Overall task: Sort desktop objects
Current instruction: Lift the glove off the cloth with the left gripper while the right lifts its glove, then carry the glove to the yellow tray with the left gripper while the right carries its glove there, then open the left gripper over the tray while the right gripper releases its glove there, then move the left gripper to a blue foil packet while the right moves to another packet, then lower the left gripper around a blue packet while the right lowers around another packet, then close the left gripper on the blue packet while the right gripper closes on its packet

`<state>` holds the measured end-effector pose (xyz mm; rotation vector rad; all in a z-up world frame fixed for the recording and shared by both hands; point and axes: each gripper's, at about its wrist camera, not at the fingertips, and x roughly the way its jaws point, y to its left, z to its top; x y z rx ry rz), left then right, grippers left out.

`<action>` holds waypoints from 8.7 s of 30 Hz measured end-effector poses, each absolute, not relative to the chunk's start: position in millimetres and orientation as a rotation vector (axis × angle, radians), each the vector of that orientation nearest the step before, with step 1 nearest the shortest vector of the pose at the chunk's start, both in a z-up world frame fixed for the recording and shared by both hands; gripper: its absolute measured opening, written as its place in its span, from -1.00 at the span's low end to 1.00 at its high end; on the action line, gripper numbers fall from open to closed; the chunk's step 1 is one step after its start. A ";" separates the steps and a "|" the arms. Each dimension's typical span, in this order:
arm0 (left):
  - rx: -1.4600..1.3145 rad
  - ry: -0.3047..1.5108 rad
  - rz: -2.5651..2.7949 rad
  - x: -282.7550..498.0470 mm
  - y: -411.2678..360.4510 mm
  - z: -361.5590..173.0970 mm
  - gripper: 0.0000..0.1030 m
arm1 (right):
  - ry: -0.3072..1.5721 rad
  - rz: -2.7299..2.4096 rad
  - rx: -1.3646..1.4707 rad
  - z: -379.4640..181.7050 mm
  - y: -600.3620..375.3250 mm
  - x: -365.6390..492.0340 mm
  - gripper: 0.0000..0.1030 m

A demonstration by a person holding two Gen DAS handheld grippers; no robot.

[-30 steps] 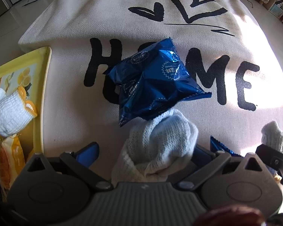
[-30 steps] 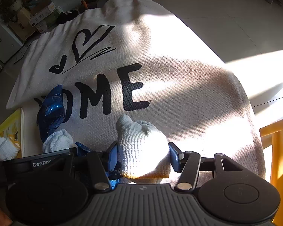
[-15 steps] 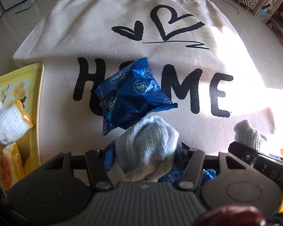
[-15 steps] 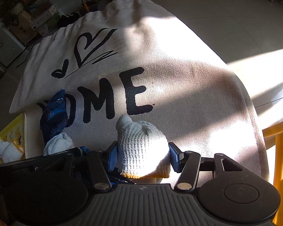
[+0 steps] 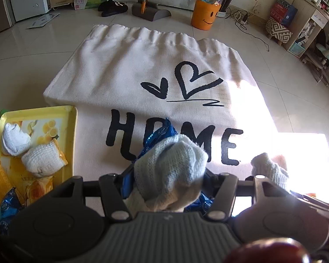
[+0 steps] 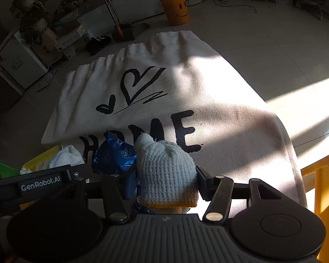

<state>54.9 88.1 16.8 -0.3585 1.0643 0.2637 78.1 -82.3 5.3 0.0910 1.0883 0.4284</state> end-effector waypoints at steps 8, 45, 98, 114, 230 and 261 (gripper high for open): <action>-0.376 1.016 0.287 45.8 96.3 38.1 0.10 | 1.053 0.451 0.116 24.6 -71.2 69.1 0.07; -0.521 0.907 0.461 -8.1 215.6 69.5 0.10 | 1.057 0.628 0.130 23.0 31.1 27.8 0.07; -0.689 0.991 0.682 -38.5 322.0 29.6 0.99 | 1.201 0.872 0.134 -30.1 114.4 3.7 0.47; -0.534 0.992 0.478 4.3 231.0 42.1 0.99 | 1.125 0.679 0.096 -2.5 30.1 46.1 0.48; -0.260 1.243 0.212 121.3 71.0 -79.4 0.99 | 1.320 0.141 0.244 -81.2 -124.5 124.8 0.63; -0.185 1.275 0.266 126.1 72.5 -105.6 0.99 | 1.328 0.228 0.109 -98.1 -98.0 121.6 0.63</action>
